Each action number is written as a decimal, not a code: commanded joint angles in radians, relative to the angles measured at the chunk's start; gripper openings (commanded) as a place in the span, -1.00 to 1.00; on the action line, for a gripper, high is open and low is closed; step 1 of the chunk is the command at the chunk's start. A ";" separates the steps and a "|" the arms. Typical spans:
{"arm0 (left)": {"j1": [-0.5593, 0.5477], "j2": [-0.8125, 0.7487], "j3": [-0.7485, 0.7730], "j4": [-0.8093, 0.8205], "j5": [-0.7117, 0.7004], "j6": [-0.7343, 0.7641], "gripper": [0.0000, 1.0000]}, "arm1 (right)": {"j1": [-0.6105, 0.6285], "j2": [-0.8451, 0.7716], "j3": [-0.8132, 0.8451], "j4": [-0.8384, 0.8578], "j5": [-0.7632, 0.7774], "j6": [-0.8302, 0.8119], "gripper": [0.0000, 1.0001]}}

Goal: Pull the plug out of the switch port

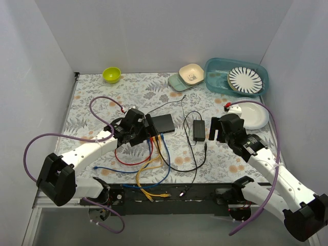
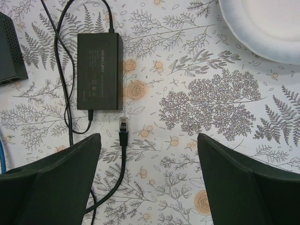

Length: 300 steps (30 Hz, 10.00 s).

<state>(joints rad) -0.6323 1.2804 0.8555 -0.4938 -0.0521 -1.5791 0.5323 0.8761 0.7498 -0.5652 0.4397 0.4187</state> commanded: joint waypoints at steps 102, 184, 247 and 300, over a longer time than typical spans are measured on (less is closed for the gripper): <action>0.313 0.246 0.095 -0.008 0.026 -0.104 -0.09 | 0.047 1.133 0.812 0.113 -0.326 0.112 -0.97; 0.375 -0.277 -0.467 0.403 0.308 -0.050 0.61 | 0.121 1.158 0.491 0.730 -1.017 0.246 -0.32; 0.485 0.224 -0.697 1.267 0.595 -0.160 -0.46 | 0.179 1.298 0.626 0.591 -1.004 0.219 -0.87; 0.516 0.148 -0.722 1.109 0.637 -0.157 -1.00 | 0.178 1.333 0.665 0.590 -1.010 0.226 -0.86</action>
<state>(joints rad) -0.1211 1.5063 0.1627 0.7216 0.5636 -1.7721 0.7136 2.1632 1.3991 0.0776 -0.6193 0.6640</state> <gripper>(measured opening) 0.140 0.067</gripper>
